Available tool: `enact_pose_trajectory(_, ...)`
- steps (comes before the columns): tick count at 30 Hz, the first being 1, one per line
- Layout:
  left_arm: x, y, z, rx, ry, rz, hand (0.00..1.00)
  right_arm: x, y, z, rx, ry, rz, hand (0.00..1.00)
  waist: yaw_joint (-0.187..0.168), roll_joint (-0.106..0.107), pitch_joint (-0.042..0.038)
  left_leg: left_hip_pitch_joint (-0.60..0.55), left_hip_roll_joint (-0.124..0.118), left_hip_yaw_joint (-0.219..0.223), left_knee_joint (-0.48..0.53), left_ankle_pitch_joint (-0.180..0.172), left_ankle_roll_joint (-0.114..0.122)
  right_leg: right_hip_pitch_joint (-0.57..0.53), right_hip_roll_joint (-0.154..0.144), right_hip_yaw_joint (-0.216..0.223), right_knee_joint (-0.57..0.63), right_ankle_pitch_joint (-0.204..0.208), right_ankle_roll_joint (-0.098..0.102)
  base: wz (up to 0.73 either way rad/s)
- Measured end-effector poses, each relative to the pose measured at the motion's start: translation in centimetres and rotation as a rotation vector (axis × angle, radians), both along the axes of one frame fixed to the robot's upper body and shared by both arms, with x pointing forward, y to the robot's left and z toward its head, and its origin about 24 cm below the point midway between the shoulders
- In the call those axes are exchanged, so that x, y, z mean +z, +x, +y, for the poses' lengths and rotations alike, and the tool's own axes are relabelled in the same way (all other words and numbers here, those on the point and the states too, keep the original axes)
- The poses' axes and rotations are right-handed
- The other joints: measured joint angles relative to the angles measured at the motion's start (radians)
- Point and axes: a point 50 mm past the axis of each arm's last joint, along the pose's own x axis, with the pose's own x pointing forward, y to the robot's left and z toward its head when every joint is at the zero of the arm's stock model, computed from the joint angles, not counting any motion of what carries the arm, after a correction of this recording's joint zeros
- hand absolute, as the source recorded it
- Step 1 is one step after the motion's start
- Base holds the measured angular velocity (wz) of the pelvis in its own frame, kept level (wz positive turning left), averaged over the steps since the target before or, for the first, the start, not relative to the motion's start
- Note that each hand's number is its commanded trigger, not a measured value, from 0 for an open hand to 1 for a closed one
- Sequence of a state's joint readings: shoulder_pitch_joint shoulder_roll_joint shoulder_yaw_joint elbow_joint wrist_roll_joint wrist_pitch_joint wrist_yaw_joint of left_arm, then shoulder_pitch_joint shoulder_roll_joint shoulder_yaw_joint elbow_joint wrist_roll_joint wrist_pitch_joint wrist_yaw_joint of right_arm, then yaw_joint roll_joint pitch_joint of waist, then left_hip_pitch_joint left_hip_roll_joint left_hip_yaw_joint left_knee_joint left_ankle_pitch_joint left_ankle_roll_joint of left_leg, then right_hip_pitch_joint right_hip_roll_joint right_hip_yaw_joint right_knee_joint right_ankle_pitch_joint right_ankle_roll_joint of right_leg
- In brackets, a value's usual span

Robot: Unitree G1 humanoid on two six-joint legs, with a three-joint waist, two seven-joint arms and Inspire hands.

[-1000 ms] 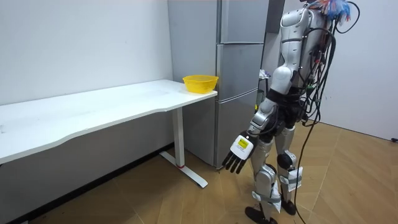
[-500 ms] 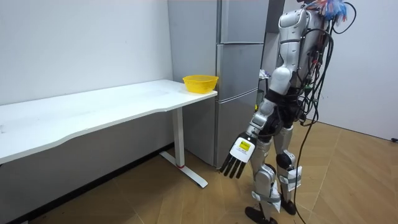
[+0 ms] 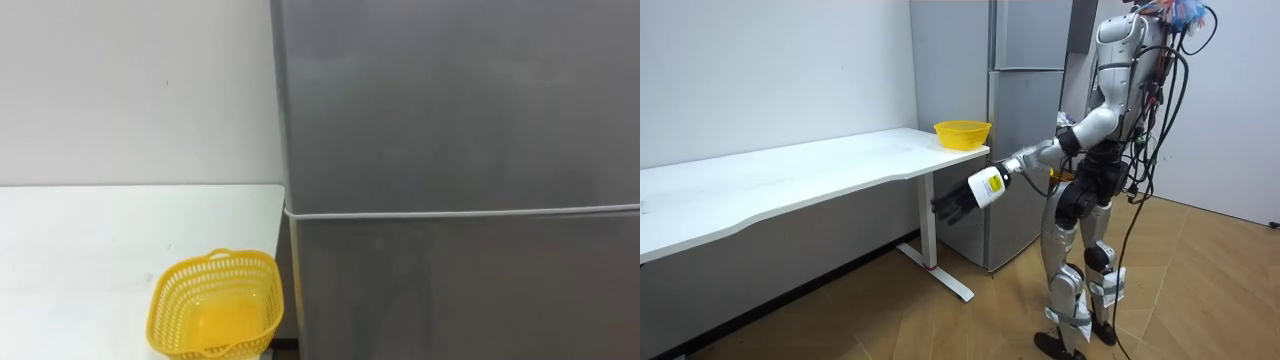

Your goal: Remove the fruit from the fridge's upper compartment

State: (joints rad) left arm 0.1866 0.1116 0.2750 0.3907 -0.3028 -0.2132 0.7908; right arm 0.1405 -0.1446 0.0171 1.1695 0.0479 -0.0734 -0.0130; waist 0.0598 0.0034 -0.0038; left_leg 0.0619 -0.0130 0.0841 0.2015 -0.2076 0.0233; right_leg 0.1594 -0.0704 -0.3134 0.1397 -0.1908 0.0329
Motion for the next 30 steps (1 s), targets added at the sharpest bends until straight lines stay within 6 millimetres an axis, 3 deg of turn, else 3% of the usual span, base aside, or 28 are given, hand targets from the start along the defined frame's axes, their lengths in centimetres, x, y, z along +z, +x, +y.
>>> enact_pose_trajectory(2,3.0,1.4,0.0,-0.014,0.09,-0.122,0.0,0.0,0.1,0.0,0.019,-0.002,-0.002,0.0,0.003,-0.004,0.0002,-0.001,0.0,-0.004,0.0,0.0,0.0,0.0,0.001,0.0,0.0,0.0,0.0,0.05)
enact_pose_trajectory(7,8.3,2.6,0.1,-0.03,0.248,-0.343,0.0,0.0,-0.2,0.0,0.007,0.004,-0.004,0.0,0.002,-0.003,-0.0001,0.002,-0.001,-0.004,0.001,0.0,0.0,0.004,0.001,0.005,-0.003,0.0,0.0,0.0)
enact_pose_trajectory(11,13.3,2.9,-0.5,-0.082,0.365,-0.538,0.0,0.0,-0.5,0.0,-0.014,0.011,-0.012,0.0,-0.001,-0.003,0.002,0.0,-0.002,-0.008,0.001,0.0,0.0,0.005,0.001,0.005,-0.005,0.0,0.0,0.01)
enact_pose_trajectory(17,18.6,3.0,-2.0,-0.195,0.487,-0.759,0.0,0.0,-0.4,-0.1,-0.011,0.02,-0.013,0.0,-0.004,-0.002,0.0056,-0.006,-0.001,-0.008,0.002,0.0,0.0,0.0,0.001,0.01,-0.005,0.0,0.0,0.0)
enact_pose_trajectory(21,20.2,4.0,-3.2,-0.304,0.496,-0.844,0.0,0.1,-0.1,-0.2,-0.005,0.026,-0.02,0.0,-0.009,0.001,0.0068,-0.013,-0.001,-0.008,0.004,0.0,0.0,0.006,0.001,0.008,-0.004,0.0,0.0,0.0)
enact_pose_trajectory(30,21.5,6.5,-7.8,-0.734,0.38,-0.955,0.0,0.2,1.3,-0.1,0.041,0.046,-0.037,0.0,-0.072,0.002,0.0087,-0.014,-0.001,-0.003,0.005,0.0,0.0,-0.001,0.001,0.022,-0.004,0.0,0.0,0.0)
